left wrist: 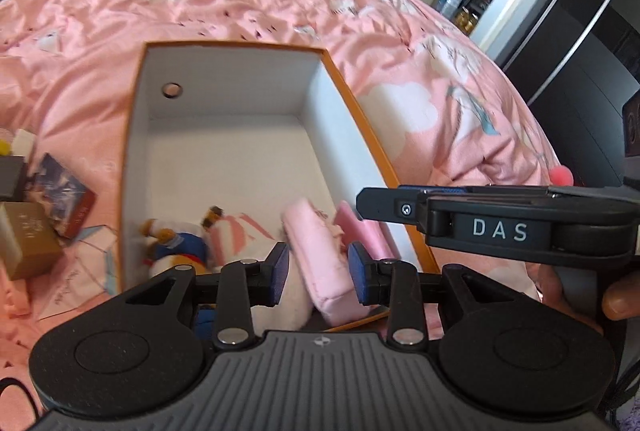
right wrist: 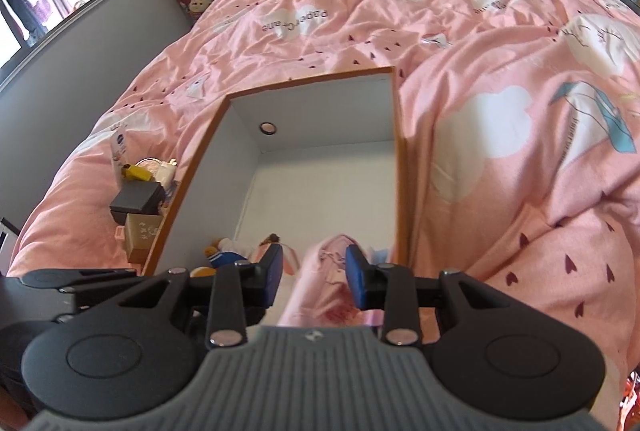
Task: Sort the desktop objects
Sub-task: 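Move both grippers back to the remaining items on the bed, then grasp the black square box with left gripper while right grasps the PHOTO CARD box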
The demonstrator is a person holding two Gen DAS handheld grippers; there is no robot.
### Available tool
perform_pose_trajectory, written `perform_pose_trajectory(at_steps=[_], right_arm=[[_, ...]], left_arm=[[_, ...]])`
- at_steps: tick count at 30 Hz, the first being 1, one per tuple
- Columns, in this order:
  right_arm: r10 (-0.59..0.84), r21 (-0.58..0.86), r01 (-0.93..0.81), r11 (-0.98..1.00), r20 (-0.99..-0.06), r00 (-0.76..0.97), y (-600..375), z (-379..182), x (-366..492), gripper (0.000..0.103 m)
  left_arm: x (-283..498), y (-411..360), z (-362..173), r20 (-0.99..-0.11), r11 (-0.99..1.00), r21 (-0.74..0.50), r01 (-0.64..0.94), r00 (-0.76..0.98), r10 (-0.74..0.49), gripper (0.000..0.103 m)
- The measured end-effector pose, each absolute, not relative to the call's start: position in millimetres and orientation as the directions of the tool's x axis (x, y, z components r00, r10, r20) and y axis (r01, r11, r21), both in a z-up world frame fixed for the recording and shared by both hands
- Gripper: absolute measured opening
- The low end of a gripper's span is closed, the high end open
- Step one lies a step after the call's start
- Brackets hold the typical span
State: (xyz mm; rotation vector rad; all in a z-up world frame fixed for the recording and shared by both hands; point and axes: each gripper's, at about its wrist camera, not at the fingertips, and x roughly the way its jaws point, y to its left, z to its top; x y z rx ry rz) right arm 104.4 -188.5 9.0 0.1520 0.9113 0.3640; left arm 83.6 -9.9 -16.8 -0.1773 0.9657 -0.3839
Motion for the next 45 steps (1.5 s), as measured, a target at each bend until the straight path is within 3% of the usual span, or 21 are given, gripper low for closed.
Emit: perform_pose_trajectory(at_steps=[11,18,22,30,34,45], right_arm=[[0.461,0.245,-0.44,0.864,-0.735,0.497,-114.9,18.0,114.6,0.038],[0.537,0.232,-0.604,0.763,-0.746,0.393,-53.6,21.0,132.6,0.038],[0.547,0.232,-0.652,0.722,-0.768,0.333,-23.3,15.6,151.0,0.038],[0.469,0.181,-0.711,0.68,-0.852,0.232,34.6,-16.2,196.8,0.039],[0.418,0.164,-0.727,0.667,-0.89,0.182,61.7,-32.1,222.3,0.05],[0.238,0.12,-0.754,0.645,-0.97,0.049,120.0,-88.1,275.0,0.05]], left_arm=[[72.9,88.1,11.0,-0.772,0.958,-0.287,0.025,0.586,-0.246,0.037],[76.9,165.4,34.6,-0.813,0.974,-0.201,-0.105,0.572,-0.106,0.037],[81.8,197.4,46.3,-0.825,0.98,-0.146,-0.132,0.564,-0.047,0.055],[115.8,233.8,-3.4,-0.851,0.953,-0.215,-0.215,0.52,-0.075,0.059],[139.2,261.6,-26.3,-0.871,0.925,-0.24,-0.295,0.485,-0.072,0.063],[193.3,297.9,-77.4,-0.902,0.892,-0.296,-0.341,0.407,-0.143,0.066]])
